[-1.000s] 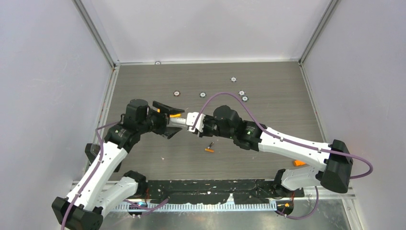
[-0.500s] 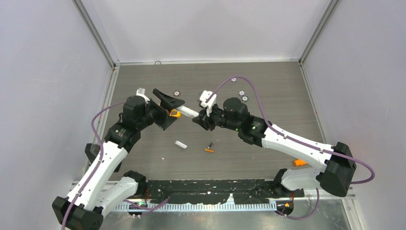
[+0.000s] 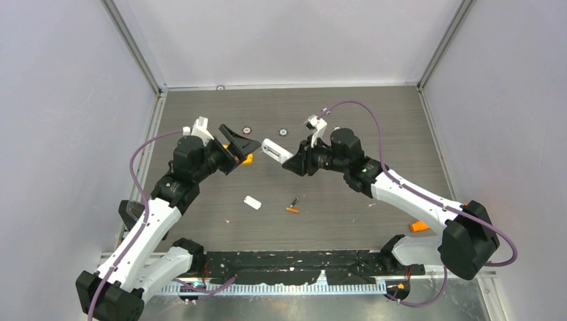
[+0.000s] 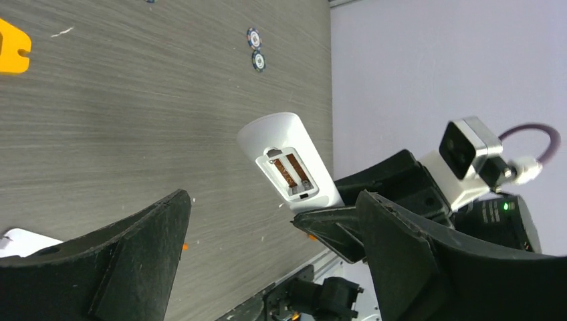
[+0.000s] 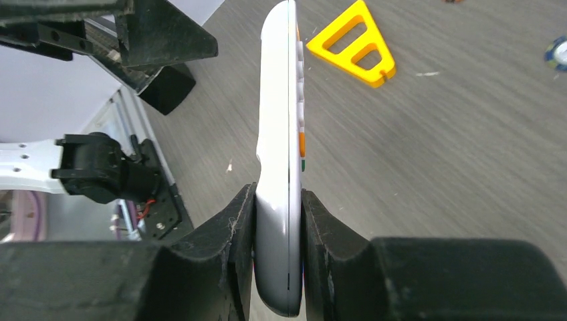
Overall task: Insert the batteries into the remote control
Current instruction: Place the remote control at the center of the board.
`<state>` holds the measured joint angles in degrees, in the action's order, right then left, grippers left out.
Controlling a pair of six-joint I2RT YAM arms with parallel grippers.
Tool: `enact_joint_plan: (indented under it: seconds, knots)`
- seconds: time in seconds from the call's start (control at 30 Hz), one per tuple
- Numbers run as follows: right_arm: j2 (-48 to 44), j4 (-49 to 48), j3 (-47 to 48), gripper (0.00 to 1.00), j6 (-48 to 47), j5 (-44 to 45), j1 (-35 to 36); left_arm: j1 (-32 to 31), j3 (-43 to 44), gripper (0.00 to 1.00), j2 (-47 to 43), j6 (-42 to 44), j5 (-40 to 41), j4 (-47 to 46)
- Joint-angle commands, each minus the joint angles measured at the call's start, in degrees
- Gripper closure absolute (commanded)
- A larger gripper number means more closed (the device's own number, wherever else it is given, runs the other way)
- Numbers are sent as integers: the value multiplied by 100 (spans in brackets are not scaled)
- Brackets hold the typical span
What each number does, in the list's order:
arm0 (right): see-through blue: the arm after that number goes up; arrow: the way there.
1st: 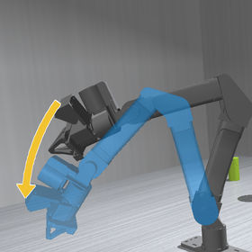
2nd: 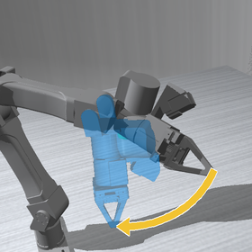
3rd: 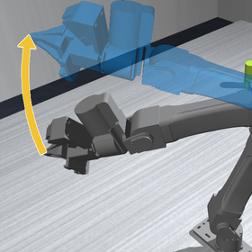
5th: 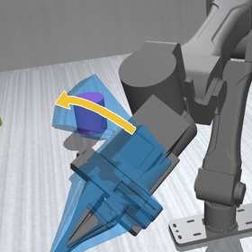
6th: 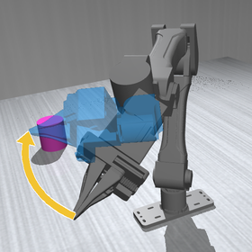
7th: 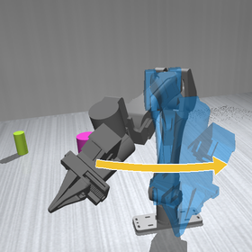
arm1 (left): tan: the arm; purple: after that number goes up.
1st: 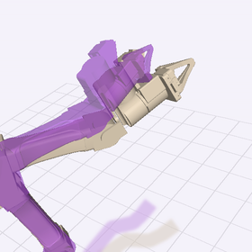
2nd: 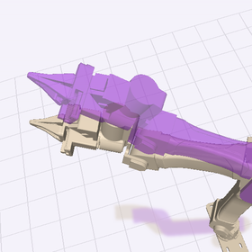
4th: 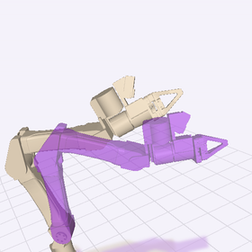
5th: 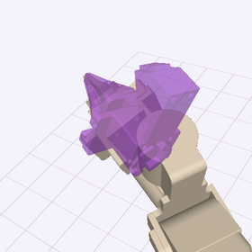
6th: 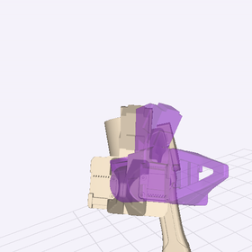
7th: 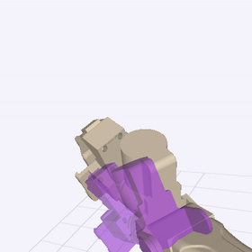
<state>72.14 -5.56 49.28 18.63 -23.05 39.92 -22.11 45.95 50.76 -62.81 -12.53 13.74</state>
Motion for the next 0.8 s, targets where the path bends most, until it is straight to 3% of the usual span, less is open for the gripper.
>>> enact_joint_plan:
  seconds: [0.0, 0.1, 0.17, 0.43, 0.7, 0.77]
  knots:
    - [136, -185, 64, 93, 768, -701, -153, -24, -311, 3, 125, 538, -361, -674]
    - [299, -190, 233, 93, 1285, -729, -207, -104, -744, 1, 350, 381, -758, -1978]
    - [421, -215, 388, 93, 1582, -701, -214, -221, -839, 1, 501, 347, -662, -2324]
    - [672, -358, 653, 92, 1900, -286, -37, -338, -368, 2, 1220, -198, -306, -2116]
    - [721, -137, 722, 91, 1317, 629, 428, -341, -142, 18, 1843, -1234, -678, -1966]
    - [727, -2, 758, 91, 1157, 948, 526, -347, -37, 26, 1908, -1293, -758, -1788]
